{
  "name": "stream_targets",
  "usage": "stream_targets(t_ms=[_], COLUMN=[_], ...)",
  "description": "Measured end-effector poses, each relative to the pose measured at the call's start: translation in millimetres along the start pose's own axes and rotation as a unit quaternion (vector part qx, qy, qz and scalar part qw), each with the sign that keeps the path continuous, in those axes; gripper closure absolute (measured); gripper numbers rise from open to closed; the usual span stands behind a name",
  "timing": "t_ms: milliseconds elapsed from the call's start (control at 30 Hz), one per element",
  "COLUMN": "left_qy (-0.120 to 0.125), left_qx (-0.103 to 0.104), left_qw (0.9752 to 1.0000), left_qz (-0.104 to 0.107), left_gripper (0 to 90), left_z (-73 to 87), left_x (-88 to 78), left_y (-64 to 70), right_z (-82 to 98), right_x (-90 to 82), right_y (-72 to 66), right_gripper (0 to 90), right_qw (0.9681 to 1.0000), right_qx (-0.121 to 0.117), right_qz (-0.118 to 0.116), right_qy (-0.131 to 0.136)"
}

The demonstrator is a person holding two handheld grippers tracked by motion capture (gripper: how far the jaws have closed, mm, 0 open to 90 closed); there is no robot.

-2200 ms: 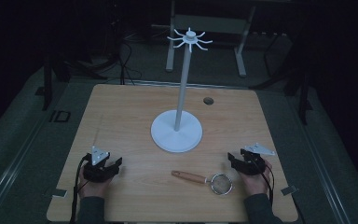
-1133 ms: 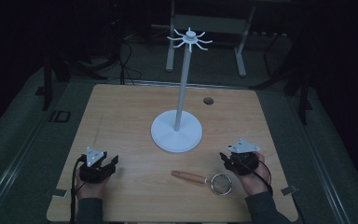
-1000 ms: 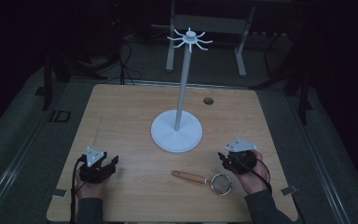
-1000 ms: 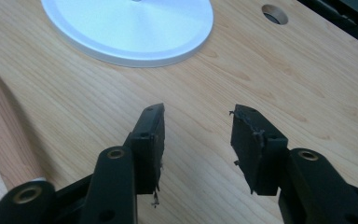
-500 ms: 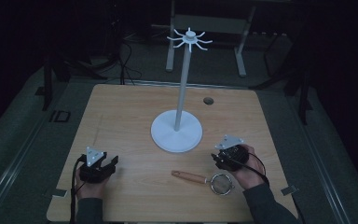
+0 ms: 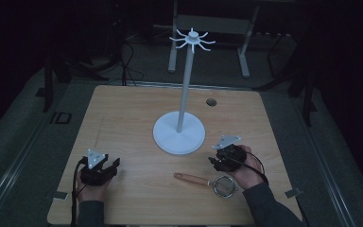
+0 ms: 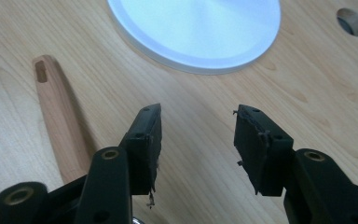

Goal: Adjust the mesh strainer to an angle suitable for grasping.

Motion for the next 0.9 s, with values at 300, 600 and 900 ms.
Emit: stream_targets(t_ms=[300, 600, 900], left_qy=[-0.002, 0.0, -0.001], left_qx=[0.0, -0.003, -0.002], left_qw=[1.0, 1.0, 1.0], left_qz=[-0.002, -0.003, -0.001], left_gripper=[49.2, 49.3, 49.2], left_z=[0.8, 0.8, 0.7], left_x=[-0.3, -1.0, -1.3], left_y=[-0.4, -1.3, -0.2], right_z=[-2.5, -5.1, -6.3], right_x=[3.5, 7.9, 10.0], right_y=[-5.8, -13.3, -20.7], right_gripper=[47.5, 47.6, 47.9], right_qw=[0.9996, 0.9987, 0.9973], right_qx=[-0.021, -0.04, -0.059], right_qz=[-0.012, -0.022, -0.032], right_qy=[-0.013, -0.024, -0.03])
Point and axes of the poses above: each handheld gripper's, and its own axes: x roughly forward along the jaws, z roughly out of its underside, y roughly to its right, the point moved 6 cm from there along x, roughly forward along the jaws, and after that the axes turned 10 degrees about z, right-handed, at the moved point
